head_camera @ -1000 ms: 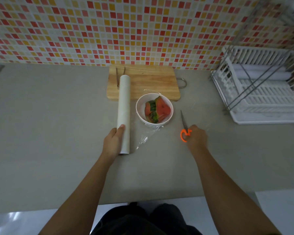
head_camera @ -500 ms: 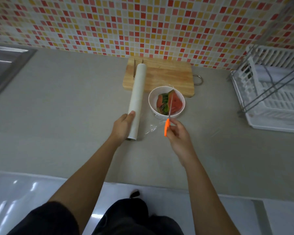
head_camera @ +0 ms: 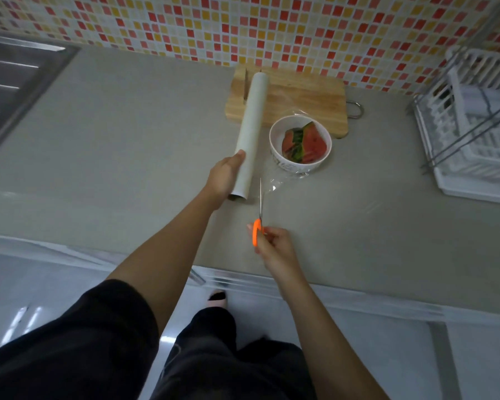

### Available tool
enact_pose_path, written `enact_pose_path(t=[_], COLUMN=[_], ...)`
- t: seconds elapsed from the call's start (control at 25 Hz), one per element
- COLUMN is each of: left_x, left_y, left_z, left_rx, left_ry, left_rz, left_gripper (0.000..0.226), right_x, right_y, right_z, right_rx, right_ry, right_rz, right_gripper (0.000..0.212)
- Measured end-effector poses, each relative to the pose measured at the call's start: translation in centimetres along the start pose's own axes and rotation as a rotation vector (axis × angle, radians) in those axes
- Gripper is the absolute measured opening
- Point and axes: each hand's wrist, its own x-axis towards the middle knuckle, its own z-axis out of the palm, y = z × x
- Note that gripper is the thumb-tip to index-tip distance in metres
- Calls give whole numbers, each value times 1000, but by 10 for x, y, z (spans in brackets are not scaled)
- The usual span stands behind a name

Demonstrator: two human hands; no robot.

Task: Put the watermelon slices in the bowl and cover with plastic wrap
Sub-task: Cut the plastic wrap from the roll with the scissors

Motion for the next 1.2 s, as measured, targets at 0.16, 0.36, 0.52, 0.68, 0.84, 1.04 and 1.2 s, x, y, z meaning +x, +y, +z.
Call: enact_pose_path(t=[0.16,0.36,0.52,0.68,0.84,1.04,1.2], left_x=[2,6,10,11,9,9,10], left_y=[-3,-5,-8,-8,-6,-6,-7], left_z=[0,0,0,0,0,-1,-3], left_rx=[-41,-77,-105,-113,-105,-138,-137], left_ry=[-22,-34,-41,-59,-52,-72,-84], left_rz=[-13,-17,-30,-32,-21,-19,-31], left_gripper=[44,40,53,62,66,62,66], right_x=[-3,5,6,21,33,35,36], right_y=[2,-2,4,-4,-11,-4,4], right_z=[7,17,26,29,28,28,23], right_rx=[-68,-34,19,73,51,87,129], right_ry=[-3,-14,-21,-21,-35,-19,-7], right_rz=[127,332,361,318,288,234,175], right_gripper=[34,59,64,46,41,31,4])
